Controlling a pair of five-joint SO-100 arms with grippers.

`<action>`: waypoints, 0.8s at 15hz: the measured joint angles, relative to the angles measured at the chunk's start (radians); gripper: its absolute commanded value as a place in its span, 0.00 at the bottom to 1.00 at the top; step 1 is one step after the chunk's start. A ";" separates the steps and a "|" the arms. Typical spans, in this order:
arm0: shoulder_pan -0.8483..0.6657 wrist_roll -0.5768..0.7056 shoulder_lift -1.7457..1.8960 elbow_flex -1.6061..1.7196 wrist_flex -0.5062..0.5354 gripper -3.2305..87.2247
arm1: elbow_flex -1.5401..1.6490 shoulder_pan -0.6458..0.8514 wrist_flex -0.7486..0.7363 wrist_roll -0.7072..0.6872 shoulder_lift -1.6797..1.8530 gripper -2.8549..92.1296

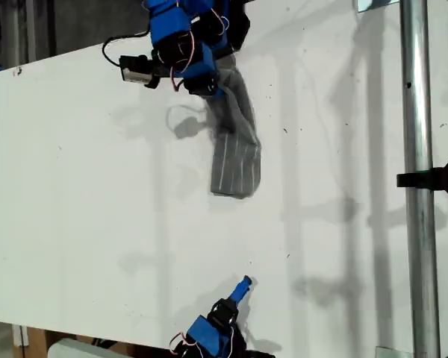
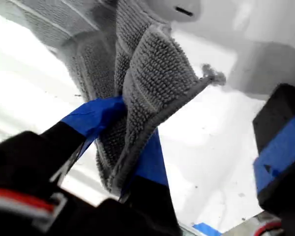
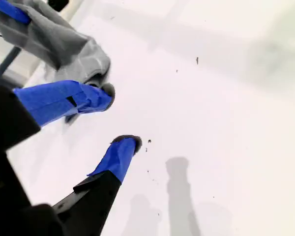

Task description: Grasp corners of a towel and fold twice.

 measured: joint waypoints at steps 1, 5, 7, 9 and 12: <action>0.000 0.002 0.000 0.000 0.000 0.21 | -0.077 0.043 -0.092 -0.086 -0.127 0.03; 0.000 0.002 0.000 0.000 0.000 0.21 | -0.399 0.074 -0.436 -0.328 -0.577 0.08; 0.000 0.002 0.000 0.000 0.000 0.21 | -0.407 0.077 -0.558 -0.374 -0.621 0.48; 0.000 0.002 0.000 0.000 0.000 0.21 | -0.407 0.084 -0.637 -0.422 -0.621 0.29; 0.002 0.002 0.000 0.005 0.000 0.21 | -0.387 0.104 -0.785 -0.522 -0.531 0.21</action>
